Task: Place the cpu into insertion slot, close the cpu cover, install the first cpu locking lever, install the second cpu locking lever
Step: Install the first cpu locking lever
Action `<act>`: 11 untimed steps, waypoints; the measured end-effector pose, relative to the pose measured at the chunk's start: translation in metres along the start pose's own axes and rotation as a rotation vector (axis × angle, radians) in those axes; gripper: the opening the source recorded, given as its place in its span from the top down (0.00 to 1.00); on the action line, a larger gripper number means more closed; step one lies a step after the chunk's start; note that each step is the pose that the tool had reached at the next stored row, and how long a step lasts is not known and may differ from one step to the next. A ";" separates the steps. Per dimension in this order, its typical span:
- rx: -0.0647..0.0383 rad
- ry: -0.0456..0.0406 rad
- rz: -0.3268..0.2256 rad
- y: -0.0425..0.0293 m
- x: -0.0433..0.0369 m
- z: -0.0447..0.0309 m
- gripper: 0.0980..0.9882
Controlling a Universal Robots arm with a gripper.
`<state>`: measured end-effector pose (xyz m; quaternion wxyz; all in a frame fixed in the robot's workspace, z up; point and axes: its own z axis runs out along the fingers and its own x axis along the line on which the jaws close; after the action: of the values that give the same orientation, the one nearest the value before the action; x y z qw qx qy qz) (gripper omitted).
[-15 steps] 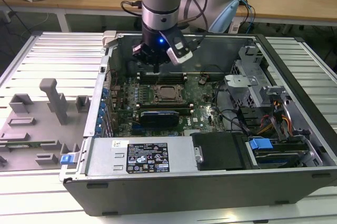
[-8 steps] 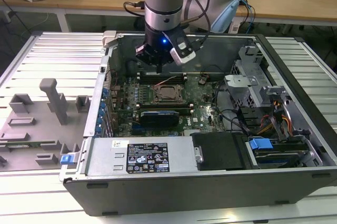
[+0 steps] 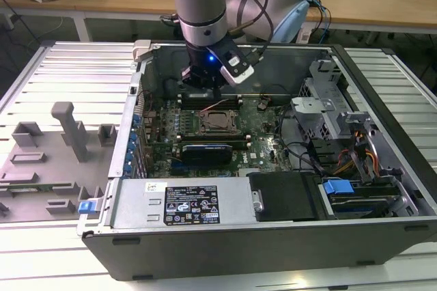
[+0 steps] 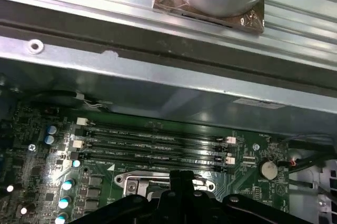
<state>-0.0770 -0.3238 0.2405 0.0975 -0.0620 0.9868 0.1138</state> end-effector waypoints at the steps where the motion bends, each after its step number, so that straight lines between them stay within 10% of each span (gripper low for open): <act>1: 0.000 -0.0005 0.002 -0.0002 0.0003 0.0011 0.99; 11: 0.011 -0.0125 0.055 0.0001 0.0014 0.0107 0.99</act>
<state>-0.0764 -0.3213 0.2300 0.1008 -0.0336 0.9881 0.1114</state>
